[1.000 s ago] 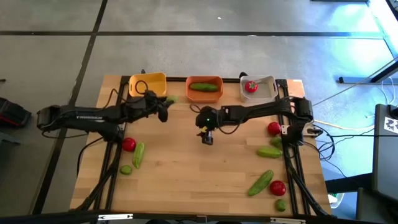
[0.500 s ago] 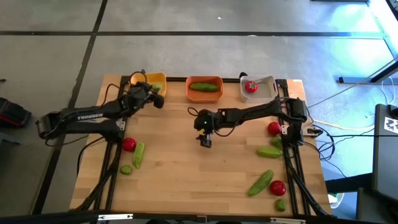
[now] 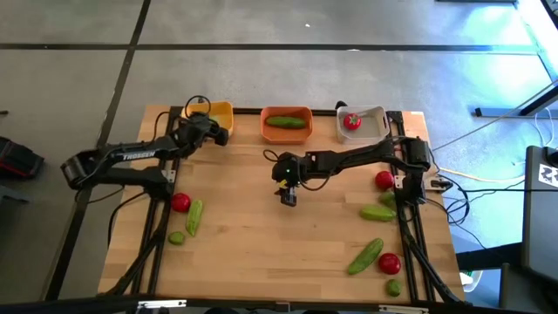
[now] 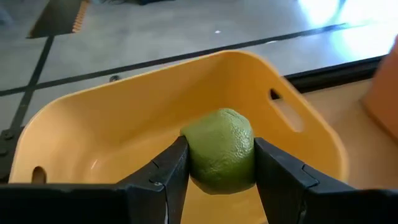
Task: Sort produce into baskets
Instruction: Put the lime into the yellow bin, then put the cucumber into the orange bin
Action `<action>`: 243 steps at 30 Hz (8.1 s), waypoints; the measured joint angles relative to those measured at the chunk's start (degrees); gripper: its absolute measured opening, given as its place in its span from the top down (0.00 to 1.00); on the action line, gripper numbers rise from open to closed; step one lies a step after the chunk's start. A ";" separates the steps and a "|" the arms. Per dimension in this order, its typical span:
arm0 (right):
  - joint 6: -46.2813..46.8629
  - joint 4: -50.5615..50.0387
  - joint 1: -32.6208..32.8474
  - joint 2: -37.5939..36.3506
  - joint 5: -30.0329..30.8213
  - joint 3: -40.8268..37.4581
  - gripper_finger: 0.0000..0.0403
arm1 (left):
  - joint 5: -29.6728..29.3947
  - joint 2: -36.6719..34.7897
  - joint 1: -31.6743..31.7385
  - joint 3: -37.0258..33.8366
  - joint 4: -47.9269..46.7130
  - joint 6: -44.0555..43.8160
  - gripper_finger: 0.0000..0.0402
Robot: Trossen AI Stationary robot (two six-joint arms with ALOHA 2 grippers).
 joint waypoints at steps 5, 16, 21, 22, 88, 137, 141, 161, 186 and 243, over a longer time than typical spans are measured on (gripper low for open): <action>0.00 0.00 0.00 0.00 0.00 0.00 0.37 | 0.03 2.05 1.37 0.00 -0.04 0.01 0.61; -0.02 -0.02 0.00 -0.02 0.01 0.00 0.37 | 1.95 2.30 2.71 0.00 -0.25 -0.10 0.61; -0.02 -0.02 0.00 -0.02 0.02 0.00 0.37 | 2.84 2.30 2.71 0.00 -0.70 0.36 0.61; -0.02 -0.02 0.00 -0.02 0.02 0.00 0.37 | 2.86 2.30 2.71 0.00 -1.00 0.50 0.61; 0.74 2.62 0.02 -0.07 0.01 0.00 0.37 | 27.77 -8.71 -46.25 15.13 -49.79 -35.45 0.36; 0.66 3.60 0.02 -0.07 0.02 0.02 0.37 | 34.13 2.75 -73.20 10.64 -55.06 -76.86 0.36; 0.63 4.15 0.03 -0.07 0.02 0.02 0.37 | 34.13 3.76 -73.18 9.71 -55.03 -76.14 0.37; 0.39 4.59 0.03 -0.07 0.02 0.02 0.37 | 30.11 4.07 -71.15 6.88 -48.69 -61.01 0.58; 0.38 16.75 0.04 -0.07 -7.84 0.02 0.37 | 17.84 4.05 -58.28 12.33 -30.93 -23.60 0.58; -3.15 25.50 2.62 0.22 -2.84 0.02 0.65 | 14.96 4.07 -52.74 12.37 -20.87 -12.94 0.38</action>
